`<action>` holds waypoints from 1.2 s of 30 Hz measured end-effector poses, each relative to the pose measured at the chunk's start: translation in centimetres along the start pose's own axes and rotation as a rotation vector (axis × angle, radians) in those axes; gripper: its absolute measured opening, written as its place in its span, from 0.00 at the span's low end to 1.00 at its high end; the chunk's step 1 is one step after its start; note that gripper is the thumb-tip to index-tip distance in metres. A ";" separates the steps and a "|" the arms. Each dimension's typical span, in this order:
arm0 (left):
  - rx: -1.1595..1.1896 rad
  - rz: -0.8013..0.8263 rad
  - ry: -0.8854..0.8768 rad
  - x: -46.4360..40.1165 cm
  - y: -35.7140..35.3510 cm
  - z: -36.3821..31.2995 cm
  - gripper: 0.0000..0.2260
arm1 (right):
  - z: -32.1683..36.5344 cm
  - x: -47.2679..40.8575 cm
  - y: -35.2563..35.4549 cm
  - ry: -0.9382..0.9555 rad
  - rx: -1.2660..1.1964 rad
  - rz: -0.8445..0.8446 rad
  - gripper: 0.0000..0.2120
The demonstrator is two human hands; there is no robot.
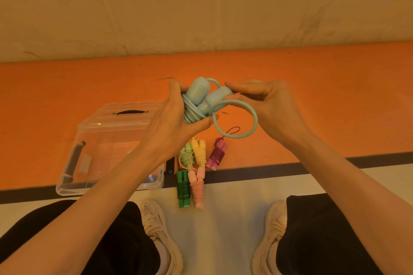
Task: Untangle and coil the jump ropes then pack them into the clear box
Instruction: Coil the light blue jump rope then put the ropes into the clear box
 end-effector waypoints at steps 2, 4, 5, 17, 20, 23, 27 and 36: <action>0.030 0.018 0.010 0.1 -0.2 0.0 0.22 | 0.2 0.1 -0.3 0.010 -0.018 0.017 0.14; 0.077 0.023 0.047 0.2 -0.6 0.1 0.22 | 0.4 0.1 -0.4 0.013 -0.002 0.032 0.13; 0.100 0.020 0.071 0.2 -0.7 0.2 0.22 | 0.4 0.0 -0.4 0.007 0.028 0.030 0.11; 0.031 -0.004 0.134 -0.1 -0.8 0.1 0.27 | 3.3 0.9 -1.7 0.231 0.188 0.182 0.30; 0.018 0.014 0.128 -0.2 -0.9 0.2 0.24 | 3.8 1.9 -3.7 0.270 0.184 0.248 0.25; 0.044 0.017 0.148 -0.2 -0.9 0.7 0.23 | 4.3 2.7 -5.0 0.323 0.166 0.172 0.28; 0.120 -0.029 0.232 -0.3 -1.3 1.0 0.24 | 4.3 3.0 -4.5 0.203 -0.006 -0.093 0.34; 0.187 -0.038 0.277 -0.5 -0.8 1.5 0.25 | 3.3 0.7 -2.3 -0.081 -0.627 -0.075 0.13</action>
Point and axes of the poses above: each hand's wrist, its own x-axis away from the middle knuckle, its own y-axis out of the back of the hand, z = x × y, the point moved 7 cm from there along -x, towards the middle knuckle, and after that the axes turned 3 degrees about -z, right-handed, at the moved point
